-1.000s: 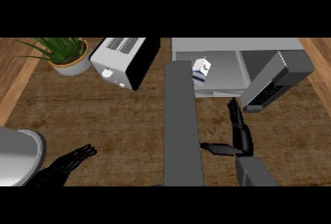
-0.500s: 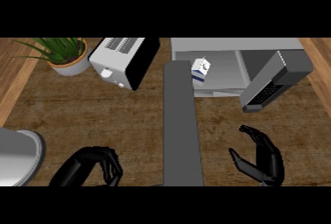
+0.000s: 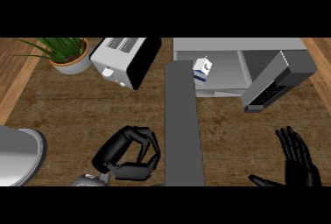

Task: Pick up the milk, place it into the microwave and close the microwave

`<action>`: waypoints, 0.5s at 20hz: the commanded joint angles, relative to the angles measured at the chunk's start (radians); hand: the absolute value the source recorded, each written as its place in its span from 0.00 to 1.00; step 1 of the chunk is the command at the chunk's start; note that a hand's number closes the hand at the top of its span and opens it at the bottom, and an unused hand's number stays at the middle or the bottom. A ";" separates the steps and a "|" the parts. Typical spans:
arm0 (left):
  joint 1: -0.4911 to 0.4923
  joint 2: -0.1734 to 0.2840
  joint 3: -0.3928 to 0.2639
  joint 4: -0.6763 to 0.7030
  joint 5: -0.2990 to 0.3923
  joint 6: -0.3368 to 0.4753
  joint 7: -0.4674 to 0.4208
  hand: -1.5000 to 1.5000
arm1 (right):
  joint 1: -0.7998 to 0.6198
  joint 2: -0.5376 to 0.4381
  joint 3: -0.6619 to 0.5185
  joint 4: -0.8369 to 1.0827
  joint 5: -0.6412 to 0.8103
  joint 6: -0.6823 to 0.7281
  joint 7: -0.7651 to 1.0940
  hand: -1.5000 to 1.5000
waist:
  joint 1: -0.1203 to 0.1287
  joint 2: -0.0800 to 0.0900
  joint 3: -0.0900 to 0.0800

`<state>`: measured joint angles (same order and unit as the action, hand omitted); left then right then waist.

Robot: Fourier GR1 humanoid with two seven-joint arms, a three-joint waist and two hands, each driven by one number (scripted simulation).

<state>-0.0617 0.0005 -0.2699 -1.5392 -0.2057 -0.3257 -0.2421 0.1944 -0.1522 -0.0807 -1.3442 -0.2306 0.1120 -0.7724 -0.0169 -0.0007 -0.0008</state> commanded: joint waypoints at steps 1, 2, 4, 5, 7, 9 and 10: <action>-0.174 0.000 -0.080 0.187 0.004 0.083 -0.015 1.00 | 0.016 -0.094 -0.071 -0.038 -0.044 0.058 0.019 0.00 | -0.010 0.004 0.000; -0.178 0.000 -0.078 0.141 -0.061 0.091 -0.048 1.00 | 0.067 -0.072 -0.052 -0.075 -0.027 0.044 0.009 0.00 | -0.003 0.001 0.000; -0.237 0.000 -0.228 0.217 -0.015 0.235 -0.012 1.00 | 0.053 -0.059 -0.033 -0.089 0.005 0.020 0.013 0.00 | -0.008 0.002 0.000; -0.251 0.000 -0.239 0.284 -0.026 0.224 -0.056 1.00 | 0.112 -0.088 -0.034 -0.198 -0.030 0.054 0.056 0.00 | -0.026 0.003 -0.001; -0.304 0.000 -0.347 0.300 0.039 0.295 0.036 1.00 | 0.076 -0.090 -0.042 -0.206 -0.045 0.057 0.087 0.00 | -0.015 0.002 0.000; -0.350 0.000 -0.424 0.430 0.060 0.390 -0.004 1.00 | 0.038 -0.077 -0.042 -0.184 -0.049 0.054 0.077 0.00 | -0.023 0.006 0.000; -0.393 0.000 -0.451 0.408 0.091 0.431 0.046 1.00 | 0.105 -0.068 -0.047 -0.267 -0.070 0.052 0.092 0.00 | -0.024 0.003 0.000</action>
<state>-0.3513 0.0073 -0.5776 -1.2317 -0.1657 -0.0269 -0.2476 0.2636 -0.2221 -0.1221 -1.5217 -0.2748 0.1586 -0.7101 -0.0340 0.0011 -0.0010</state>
